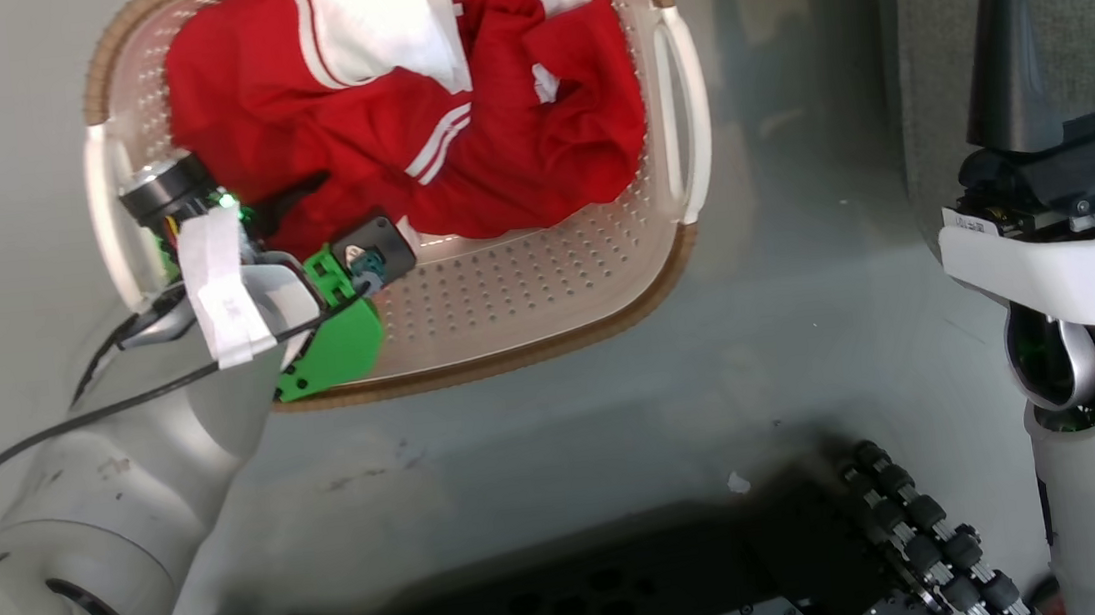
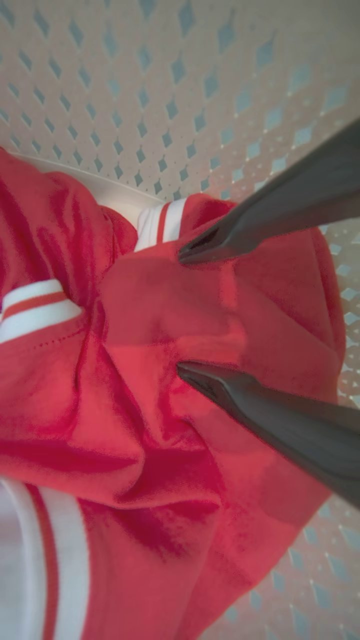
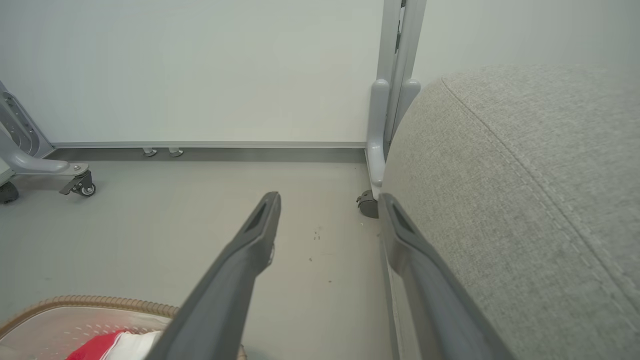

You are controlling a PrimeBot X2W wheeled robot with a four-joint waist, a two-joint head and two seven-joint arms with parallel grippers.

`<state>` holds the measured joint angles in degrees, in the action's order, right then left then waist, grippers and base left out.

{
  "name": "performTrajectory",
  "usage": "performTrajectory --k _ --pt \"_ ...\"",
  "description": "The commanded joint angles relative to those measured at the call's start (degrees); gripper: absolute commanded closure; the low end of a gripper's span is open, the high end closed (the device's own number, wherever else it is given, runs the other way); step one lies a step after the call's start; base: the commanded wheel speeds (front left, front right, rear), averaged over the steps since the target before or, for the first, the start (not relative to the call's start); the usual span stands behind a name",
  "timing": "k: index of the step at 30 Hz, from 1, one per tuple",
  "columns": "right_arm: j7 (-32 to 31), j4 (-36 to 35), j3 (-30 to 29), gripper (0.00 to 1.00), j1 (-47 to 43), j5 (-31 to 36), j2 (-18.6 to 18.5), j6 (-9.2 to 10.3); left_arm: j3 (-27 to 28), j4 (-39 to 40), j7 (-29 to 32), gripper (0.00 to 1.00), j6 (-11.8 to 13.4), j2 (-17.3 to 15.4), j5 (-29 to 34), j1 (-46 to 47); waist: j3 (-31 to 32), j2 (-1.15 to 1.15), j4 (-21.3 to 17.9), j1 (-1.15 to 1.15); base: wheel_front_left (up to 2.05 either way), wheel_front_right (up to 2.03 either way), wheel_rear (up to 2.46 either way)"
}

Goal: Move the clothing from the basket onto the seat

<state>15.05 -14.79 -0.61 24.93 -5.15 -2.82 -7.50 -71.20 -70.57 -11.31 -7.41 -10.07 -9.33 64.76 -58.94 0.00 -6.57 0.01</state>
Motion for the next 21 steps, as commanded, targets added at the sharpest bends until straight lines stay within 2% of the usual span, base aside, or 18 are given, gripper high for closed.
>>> performTrajectory --k 1,10,11,12,21 --pt "0.2 0.1 0.2 0.0 0.8 -0.6 -0.1 0.02 -0.3 -0.6 0.1 0.0 -0.1 -1.0 -0.1 1.5 -1.1 0.0 -1.2 -0.01 0.0 0.0 0.0" --pt "0.2 0.3 0.5 0.0 1.2 -2.0 -0.1 0.02 -1.3 -1.9 1.9 0.02 -0.1 -1.9 -1.1 2.3 -2.1 0.0 -2.7 -0.01 0.0 0.0 0.0" --pt "0.2 0.3 0.6 0.0 1.2 -2.1 -0.1 0.02 -1.4 -2.0 1.6 0.62 -0.1 -1.9 -1.1 2.6 -2.2 0.0 -2.8 -0.01 0.0 0.0 0.0" --pt "0.2 0.4 0.5 0.0 1.2 -2.3 -0.1 0.02 -1.5 -2.0 1.4 1.0 -0.1 -1.8 -1.1 2.9 -2.2 0.0 -2.9 -0.01 0.0 0.0 0.0" --pt "0.2 1.8 0.4 0.0 0.6 -2.8 -0.1 0.02 -0.8 -2.4 -0.3 1.0 0.0 -0.9 -3.5 1.1 2.0 0.0 -2.6 -0.01 0.0 0.0 0.0"
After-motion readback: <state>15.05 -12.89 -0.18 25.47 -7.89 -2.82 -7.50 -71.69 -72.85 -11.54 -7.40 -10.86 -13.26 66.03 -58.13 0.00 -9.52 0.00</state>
